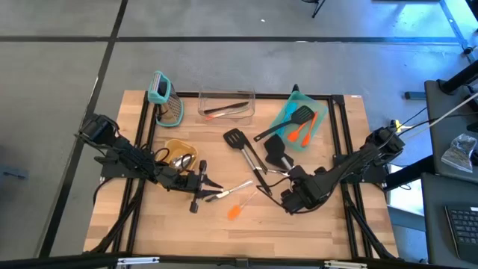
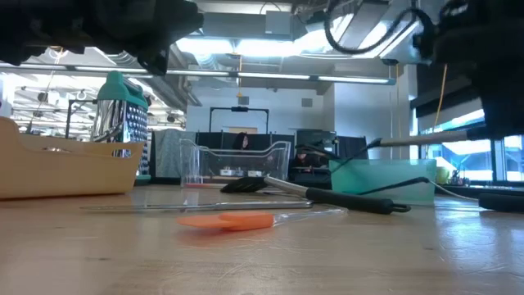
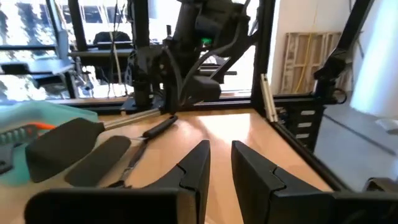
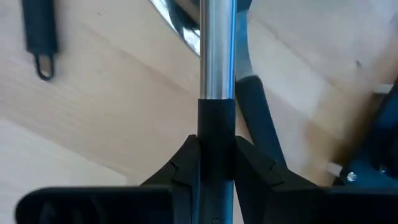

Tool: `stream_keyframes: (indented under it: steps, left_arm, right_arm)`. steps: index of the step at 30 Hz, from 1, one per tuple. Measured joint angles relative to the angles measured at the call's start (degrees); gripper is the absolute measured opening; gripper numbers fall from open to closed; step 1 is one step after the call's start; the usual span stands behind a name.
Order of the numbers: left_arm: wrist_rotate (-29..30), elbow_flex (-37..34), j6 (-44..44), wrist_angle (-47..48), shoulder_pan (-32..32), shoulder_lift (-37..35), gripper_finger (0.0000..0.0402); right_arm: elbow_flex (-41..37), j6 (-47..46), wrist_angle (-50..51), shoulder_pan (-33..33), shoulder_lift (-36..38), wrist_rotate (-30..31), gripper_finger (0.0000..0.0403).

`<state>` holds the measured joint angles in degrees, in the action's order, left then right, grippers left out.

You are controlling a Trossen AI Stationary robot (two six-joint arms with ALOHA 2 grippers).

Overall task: Pick & Place Kitchen Items
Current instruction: Put the black spatula into the green bin

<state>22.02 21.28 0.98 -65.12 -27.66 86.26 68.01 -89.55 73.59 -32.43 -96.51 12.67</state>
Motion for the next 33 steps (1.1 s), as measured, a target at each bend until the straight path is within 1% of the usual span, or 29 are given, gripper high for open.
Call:
stream_keyframes:
  steps: [3, 7, 10, 13, 15, 18, 20, 22, 24, 26, 30, 33]
  left_arm:
    - [1.7, 0.4, -3.1, 1.3, 0.0, 0.0, 0.0061]
    - [5.6, 4.9, -11.0, 7.3, 0.0, 2.4, 0.0062]
    - [6.9, 12.1, -17.9, 12.8, 0.3, 7.5, 0.0069]
    - [10.6, 21.5, -27.3, 17.7, 0.3, 15.1, 0.0082]
    - [15.2, 27.7, -35.0, 20.4, 0.2, 20.5, 0.0094]
    - [25.6, 35.7, -47.7, 21.3, 0.0, 27.5, 0.0113]
    - [31.6, 39.6, -56.1, 21.2, 0.2, 31.4, 0.0126]
    - [34.2, 42.6, -62.3, 20.1, 0.9, 34.6, 0.0137]
    - [34.7, 44.8, -64.7, 19.7, 1.7, 36.8, 0.0147]
    - [34.8, 46.0, -65.1, 19.7, 2.5, 38.1, 0.0157]
    - [34.1, 46.3, -64.7, 19.9, 3.2, 38.9, 0.017]
    - [35.6, 46.3, -62.3, 19.9, 3.4, 38.8, 0.0167]
  right_arm:
    - [2.9, 0.7, 0.9, 0.2, 0.1, 1.3, 0.0067]
    - [4.5, 2.7, -1.2, 0.3, 0.1, 1.6, 0.0067]
    - [4.6, 3.9, -4.6, 0.3, 0.1, 1.4, 0.0067]
    - [4.6, 6.2, -9.4, 0.5, 0.1, 1.0, 0.0067]
    - [4.6, 7.2, -11.5, 0.6, 0.1, 0.8, 0.0067]
    - [4.6, 8.0, -13.9, 0.6, 0.1, -0.4, 0.0067]
    - [4.6, 8.5, -15.0, 0.6, 0.1, -0.9, 0.0067]
    - [4.7, 9.3, -16.6, 0.7, 0.1, -1.7, 0.0067]
    - [4.7, 10.7, -18.4, 1.1, 0.1, -2.7, 0.0067]
    - [4.7, 12.1, -20.5, 1.5, 0.1, -3.2, 0.0067]
    - [4.7, 13.9, -22.4, 2.3, 0.2, -3.9, 0.0067]
    - [4.7, 14.9, -22.5, 2.9, 0.2, -3.9, 0.0067]
